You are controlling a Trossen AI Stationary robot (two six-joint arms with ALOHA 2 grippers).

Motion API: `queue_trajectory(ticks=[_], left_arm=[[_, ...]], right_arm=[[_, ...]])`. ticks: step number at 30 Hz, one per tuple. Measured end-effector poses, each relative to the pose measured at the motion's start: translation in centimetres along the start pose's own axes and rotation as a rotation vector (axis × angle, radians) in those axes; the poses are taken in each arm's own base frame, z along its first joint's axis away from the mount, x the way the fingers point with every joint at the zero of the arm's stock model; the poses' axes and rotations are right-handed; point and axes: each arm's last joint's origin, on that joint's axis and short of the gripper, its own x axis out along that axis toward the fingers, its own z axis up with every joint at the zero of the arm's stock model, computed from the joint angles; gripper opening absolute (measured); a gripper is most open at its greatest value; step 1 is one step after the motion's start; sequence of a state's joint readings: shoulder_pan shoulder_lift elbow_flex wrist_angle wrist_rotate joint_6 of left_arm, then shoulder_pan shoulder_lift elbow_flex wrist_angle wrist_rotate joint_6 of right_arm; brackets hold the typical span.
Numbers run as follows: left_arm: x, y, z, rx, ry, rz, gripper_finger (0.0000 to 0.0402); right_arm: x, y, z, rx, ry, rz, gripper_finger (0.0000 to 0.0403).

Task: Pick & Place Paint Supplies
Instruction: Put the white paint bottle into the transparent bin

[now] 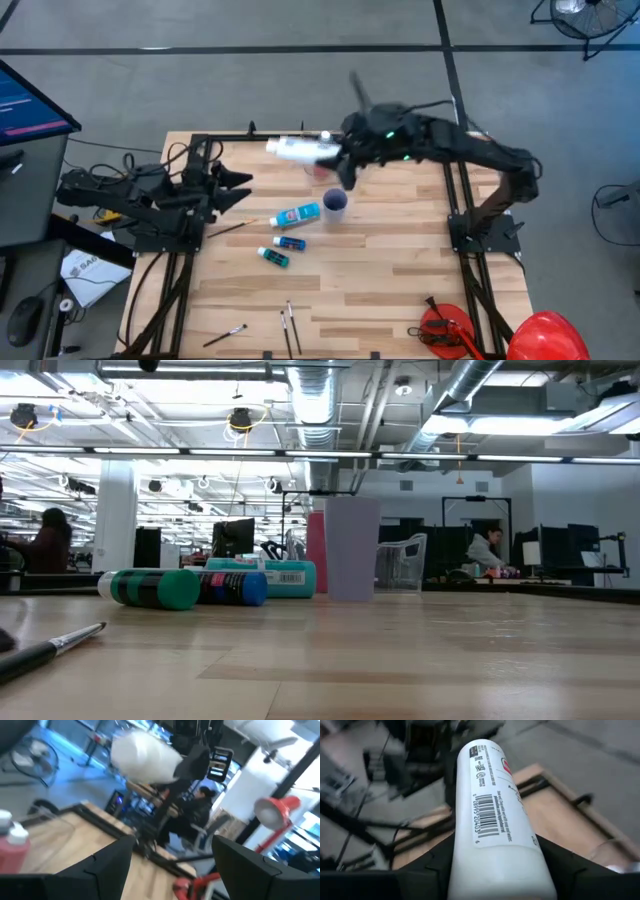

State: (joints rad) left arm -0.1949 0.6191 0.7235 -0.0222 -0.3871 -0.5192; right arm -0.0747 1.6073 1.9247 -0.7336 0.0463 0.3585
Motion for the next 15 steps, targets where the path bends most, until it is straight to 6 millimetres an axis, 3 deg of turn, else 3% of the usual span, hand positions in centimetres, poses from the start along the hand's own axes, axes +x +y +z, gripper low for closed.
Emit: queue_trajectory(ticks=[4, 8, 15], left_arm=[[2.2, -0.6, -0.3, 0.023, -0.072, 0.007, 0.0269], [5.6, -0.8, -0.9, 0.018, -0.159, -0.016, 0.0269], [10.7, 1.0, -2.0, -0.064, -0.256, -0.087, 0.0269]], right_arm=[[-2.8, -0.5, 1.2, -0.013, -0.086, -0.026, 0.0191], [-4.6, -0.6, 1.4, -0.028, -0.127, -0.028, 0.0191], [-6.1, -1.2, -1.6, -0.011, -0.089, -0.055, 0.0195]])
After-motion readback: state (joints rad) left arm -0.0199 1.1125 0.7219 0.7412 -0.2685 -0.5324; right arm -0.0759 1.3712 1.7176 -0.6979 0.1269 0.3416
